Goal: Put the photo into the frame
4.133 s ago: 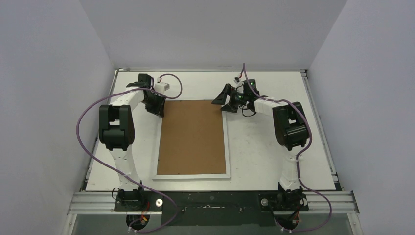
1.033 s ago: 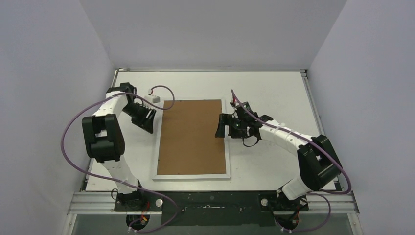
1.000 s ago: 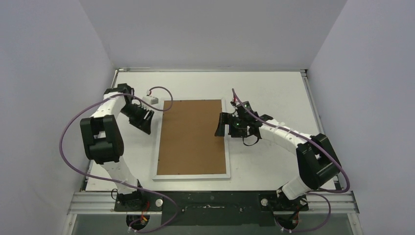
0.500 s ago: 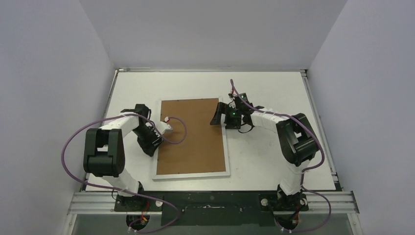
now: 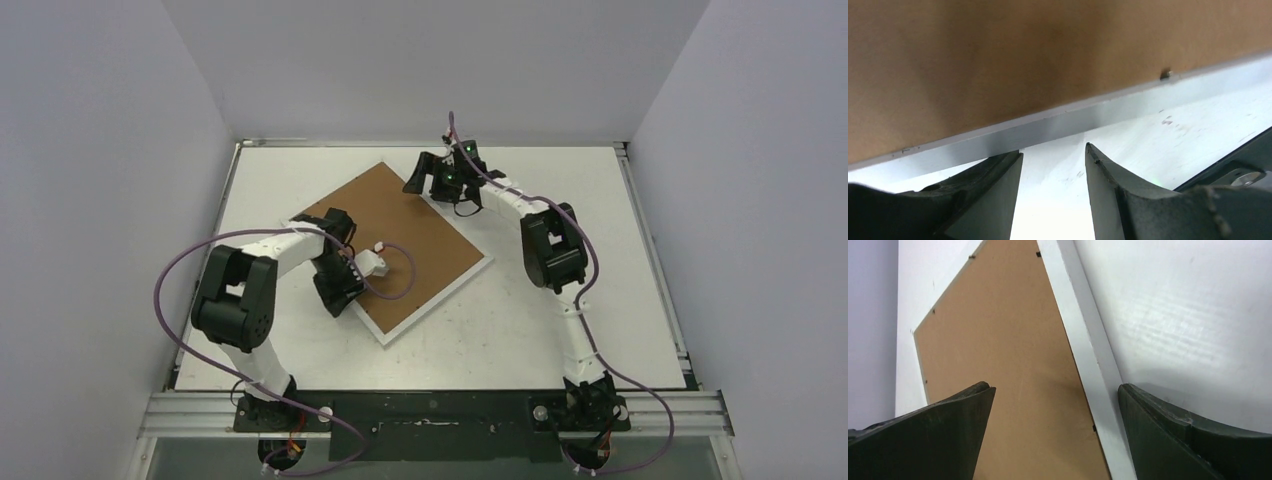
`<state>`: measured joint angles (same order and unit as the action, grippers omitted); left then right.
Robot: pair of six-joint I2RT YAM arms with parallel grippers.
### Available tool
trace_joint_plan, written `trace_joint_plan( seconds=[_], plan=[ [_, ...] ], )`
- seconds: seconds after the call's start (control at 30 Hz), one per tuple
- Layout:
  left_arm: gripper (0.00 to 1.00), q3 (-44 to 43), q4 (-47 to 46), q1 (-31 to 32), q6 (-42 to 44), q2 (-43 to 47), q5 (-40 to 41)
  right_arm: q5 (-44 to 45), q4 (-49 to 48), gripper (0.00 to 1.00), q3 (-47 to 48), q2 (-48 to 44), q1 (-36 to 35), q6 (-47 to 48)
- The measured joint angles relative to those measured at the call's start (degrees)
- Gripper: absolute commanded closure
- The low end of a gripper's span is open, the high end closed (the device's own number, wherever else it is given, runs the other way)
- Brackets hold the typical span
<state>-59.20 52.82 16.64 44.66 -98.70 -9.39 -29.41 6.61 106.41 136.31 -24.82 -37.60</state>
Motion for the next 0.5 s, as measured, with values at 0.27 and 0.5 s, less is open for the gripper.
trace_joint_plan(
  seconds=[0.27,0.5],
  plan=[
    [0.37,-9.09,4.11,1.29,-2.60,-3.65,-11.37,4.96,3.72,0.10,-3.78,-8.02,4.37,2.64],
    [0.37,-36.20,12.59,-13.81,-5.55,-11.30,-20.04,10.54,0.79,0.06,-27.63,-33.81,6.51,0.92]
  ],
)
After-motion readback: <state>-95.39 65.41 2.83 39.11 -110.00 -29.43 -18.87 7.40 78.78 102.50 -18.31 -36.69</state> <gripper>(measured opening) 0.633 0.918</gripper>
